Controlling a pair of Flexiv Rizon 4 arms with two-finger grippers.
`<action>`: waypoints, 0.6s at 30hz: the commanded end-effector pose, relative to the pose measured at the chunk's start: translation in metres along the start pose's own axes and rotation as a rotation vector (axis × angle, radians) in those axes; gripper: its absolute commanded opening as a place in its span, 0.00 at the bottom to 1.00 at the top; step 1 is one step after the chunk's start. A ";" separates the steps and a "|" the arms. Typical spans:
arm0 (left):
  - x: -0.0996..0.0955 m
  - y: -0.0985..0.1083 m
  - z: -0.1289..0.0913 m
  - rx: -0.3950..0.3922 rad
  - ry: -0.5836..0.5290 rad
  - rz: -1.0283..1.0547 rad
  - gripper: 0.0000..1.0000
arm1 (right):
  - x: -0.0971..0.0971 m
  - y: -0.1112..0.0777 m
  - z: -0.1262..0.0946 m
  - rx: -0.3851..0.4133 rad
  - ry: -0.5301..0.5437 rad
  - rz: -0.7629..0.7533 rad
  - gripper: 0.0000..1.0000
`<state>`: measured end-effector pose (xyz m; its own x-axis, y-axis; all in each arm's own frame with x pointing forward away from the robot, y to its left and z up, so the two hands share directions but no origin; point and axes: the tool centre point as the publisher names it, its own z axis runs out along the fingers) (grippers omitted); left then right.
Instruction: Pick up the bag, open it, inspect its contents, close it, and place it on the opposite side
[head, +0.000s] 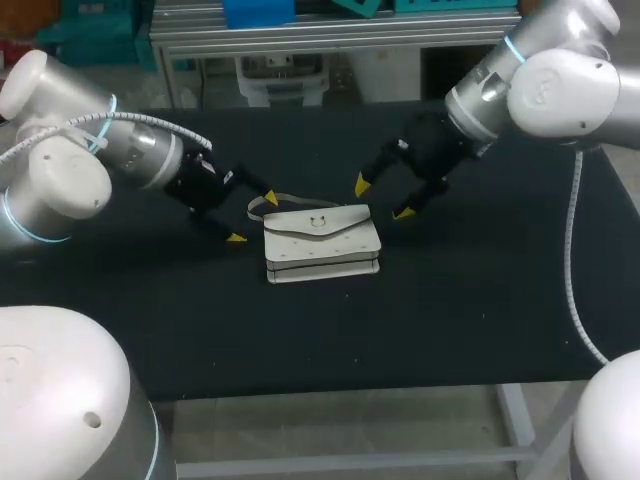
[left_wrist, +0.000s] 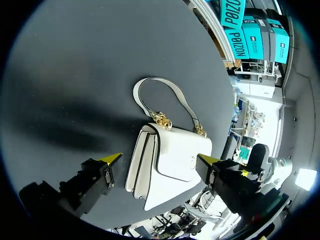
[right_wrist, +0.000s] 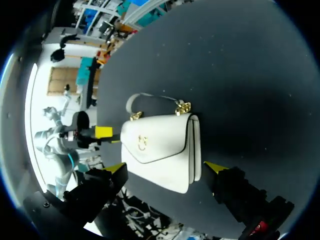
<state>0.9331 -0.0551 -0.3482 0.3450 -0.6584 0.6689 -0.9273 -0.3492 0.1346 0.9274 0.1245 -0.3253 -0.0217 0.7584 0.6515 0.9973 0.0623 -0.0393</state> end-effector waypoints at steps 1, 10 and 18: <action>-0.005 0.001 0.004 -0.025 0.081 0.005 1.00 | -0.005 -0.002 0.016 -0.052 0.036 0.009 1.00; -0.005 0.001 0.001 -0.064 0.162 0.010 0.86 | -0.006 0.005 0.039 -0.082 0.096 0.039 1.00; -0.002 0.005 0.009 -0.106 0.178 0.030 0.82 | -0.010 0.012 0.047 -0.116 0.151 0.052 0.93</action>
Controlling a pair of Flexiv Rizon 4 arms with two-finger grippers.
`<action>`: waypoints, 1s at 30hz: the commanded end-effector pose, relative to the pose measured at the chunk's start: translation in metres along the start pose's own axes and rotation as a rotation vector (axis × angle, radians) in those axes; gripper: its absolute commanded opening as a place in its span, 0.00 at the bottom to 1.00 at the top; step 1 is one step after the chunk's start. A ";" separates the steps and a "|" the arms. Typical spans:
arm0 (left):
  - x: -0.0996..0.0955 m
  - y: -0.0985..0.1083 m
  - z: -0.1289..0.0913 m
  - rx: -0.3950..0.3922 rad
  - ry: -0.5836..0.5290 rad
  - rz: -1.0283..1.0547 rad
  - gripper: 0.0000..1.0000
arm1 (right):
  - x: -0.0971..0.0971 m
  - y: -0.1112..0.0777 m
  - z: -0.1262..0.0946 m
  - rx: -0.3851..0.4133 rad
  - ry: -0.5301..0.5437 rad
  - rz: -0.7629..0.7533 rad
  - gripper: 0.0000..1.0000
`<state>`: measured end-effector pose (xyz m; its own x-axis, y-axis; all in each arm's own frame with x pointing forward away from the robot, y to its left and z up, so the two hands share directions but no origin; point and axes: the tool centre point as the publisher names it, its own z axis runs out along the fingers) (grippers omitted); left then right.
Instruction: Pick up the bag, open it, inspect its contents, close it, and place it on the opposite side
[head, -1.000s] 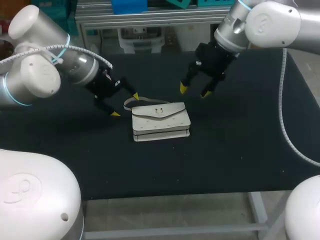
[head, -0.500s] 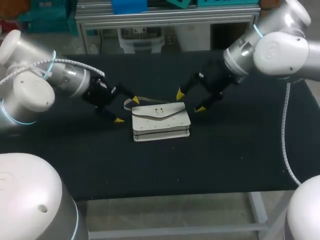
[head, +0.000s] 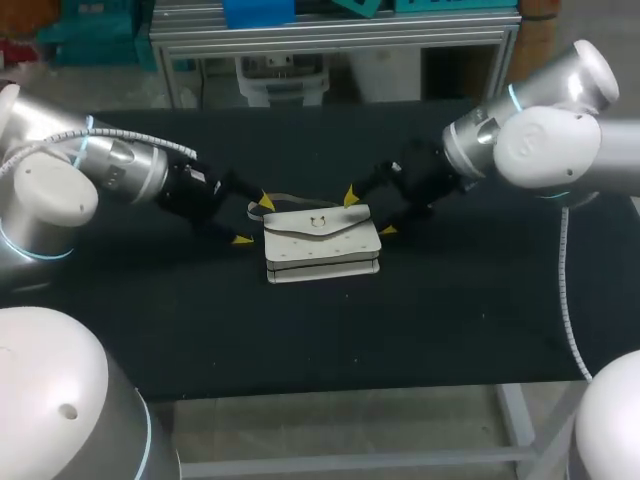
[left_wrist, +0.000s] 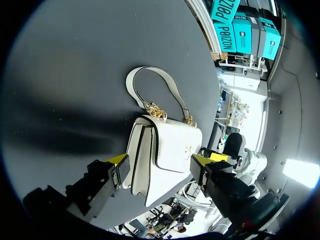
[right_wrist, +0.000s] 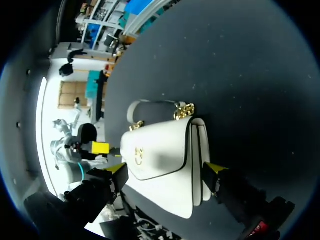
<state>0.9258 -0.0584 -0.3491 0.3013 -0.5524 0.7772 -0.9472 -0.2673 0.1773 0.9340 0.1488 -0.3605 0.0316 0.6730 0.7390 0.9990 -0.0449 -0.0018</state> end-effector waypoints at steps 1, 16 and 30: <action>-0.002 -0.003 0.007 -0.016 0.025 0.004 0.80 | -0.006 0.003 0.005 -0.019 0.036 0.003 0.92; 0.001 -0.007 0.015 -0.099 0.089 -0.006 0.69 | -0.003 0.016 0.017 -0.023 0.076 0.002 0.73; -0.002 -0.003 0.037 -0.176 0.100 0.015 0.53 | -0.009 0.019 0.028 -0.034 0.080 0.009 0.69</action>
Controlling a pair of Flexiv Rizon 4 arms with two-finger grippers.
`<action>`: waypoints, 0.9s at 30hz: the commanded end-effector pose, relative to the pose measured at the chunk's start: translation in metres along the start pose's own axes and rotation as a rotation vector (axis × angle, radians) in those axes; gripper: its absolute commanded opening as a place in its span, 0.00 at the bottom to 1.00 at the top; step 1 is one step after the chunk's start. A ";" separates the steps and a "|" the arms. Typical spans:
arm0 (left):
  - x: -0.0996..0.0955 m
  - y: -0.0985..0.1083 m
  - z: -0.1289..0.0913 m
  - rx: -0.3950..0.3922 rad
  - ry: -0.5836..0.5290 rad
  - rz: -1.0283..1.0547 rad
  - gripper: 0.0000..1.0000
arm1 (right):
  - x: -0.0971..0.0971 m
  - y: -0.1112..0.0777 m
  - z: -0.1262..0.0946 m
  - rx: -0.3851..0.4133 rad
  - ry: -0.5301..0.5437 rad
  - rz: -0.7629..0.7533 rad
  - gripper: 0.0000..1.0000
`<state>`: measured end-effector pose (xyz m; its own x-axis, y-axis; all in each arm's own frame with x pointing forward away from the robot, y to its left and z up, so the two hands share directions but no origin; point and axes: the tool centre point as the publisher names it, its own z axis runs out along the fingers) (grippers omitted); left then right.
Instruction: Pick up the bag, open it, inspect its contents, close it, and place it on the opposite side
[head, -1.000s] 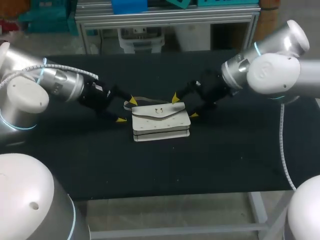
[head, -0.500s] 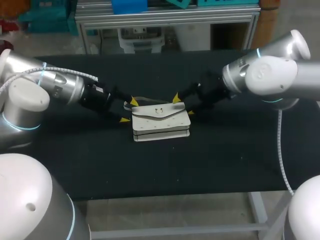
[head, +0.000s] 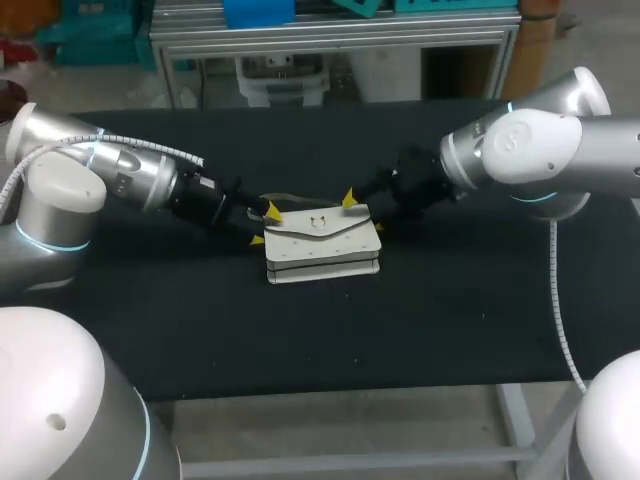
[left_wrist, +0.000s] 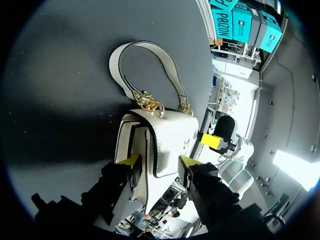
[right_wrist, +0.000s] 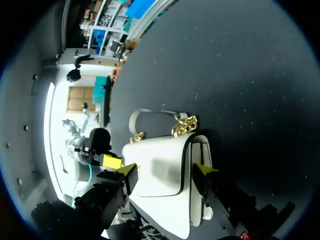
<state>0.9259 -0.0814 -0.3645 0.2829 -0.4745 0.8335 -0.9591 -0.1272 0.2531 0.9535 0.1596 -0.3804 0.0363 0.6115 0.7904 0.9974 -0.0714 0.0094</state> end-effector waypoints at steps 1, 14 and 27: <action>-0.005 -0.008 0.009 -0.017 0.002 0.000 0.53 | -0.004 0.000 0.007 -0.008 0.000 0.000 0.62; -0.021 -0.012 0.009 -0.014 0.021 -0.016 0.00 | -0.011 -0.002 0.017 -0.019 -0.001 -0.004 0.00; -0.012 0.001 0.005 0.006 0.023 0.046 0.58 | 0.000 -0.006 0.005 -0.094 0.025 -0.047 0.62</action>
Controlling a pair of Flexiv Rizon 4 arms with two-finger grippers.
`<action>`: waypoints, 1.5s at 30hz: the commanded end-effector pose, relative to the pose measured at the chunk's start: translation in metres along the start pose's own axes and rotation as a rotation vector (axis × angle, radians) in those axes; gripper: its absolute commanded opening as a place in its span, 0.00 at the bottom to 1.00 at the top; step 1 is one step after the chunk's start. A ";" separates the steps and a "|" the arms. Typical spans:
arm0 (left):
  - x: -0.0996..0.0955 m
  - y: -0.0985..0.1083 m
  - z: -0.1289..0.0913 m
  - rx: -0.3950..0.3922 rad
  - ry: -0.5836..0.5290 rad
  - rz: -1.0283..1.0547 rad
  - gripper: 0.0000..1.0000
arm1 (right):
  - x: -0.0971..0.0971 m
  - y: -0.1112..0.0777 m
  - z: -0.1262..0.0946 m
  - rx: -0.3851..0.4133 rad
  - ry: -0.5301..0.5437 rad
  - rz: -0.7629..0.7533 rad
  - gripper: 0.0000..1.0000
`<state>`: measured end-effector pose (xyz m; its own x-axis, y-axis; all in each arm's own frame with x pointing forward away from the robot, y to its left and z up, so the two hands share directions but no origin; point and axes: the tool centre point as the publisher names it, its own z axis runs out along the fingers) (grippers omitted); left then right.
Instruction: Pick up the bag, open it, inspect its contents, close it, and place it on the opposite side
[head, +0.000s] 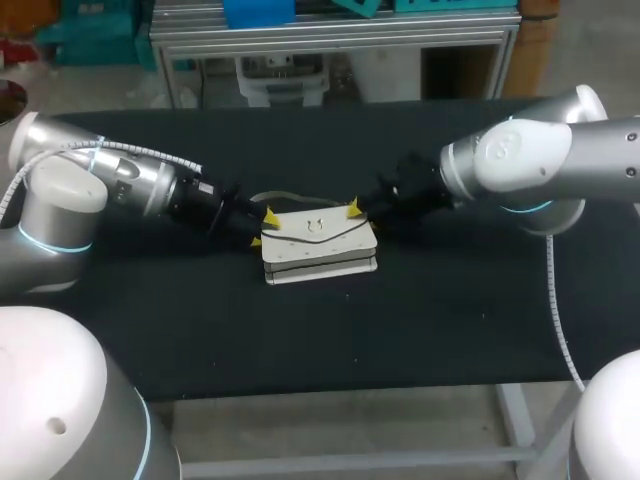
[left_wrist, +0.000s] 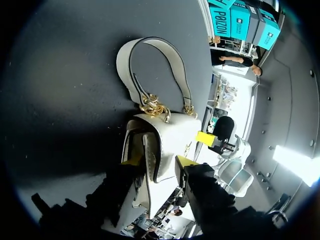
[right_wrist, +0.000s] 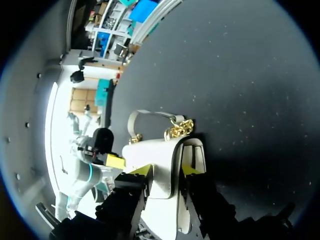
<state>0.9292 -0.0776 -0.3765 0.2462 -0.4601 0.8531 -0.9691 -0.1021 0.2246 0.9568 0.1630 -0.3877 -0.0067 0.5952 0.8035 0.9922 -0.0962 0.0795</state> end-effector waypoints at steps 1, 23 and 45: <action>-0.001 0.009 0.003 0.014 0.002 0.010 0.56 | 0.004 -0.008 -0.003 -0.038 0.003 -0.008 0.61; -0.003 0.000 0.011 0.013 0.018 -0.010 0.00 | -0.003 -0.007 -0.001 -0.068 0.015 0.003 0.00; 0.011 0.009 0.006 0.027 0.021 0.017 0.29 | 0.007 -0.014 -0.015 -0.105 0.048 -0.035 0.68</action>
<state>0.9229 -0.0876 -0.3661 0.2296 -0.4491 0.8635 -0.9732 -0.1174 0.1976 0.9455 0.1593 -0.3745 -0.0460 0.5679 0.8218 0.9741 -0.1568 0.1629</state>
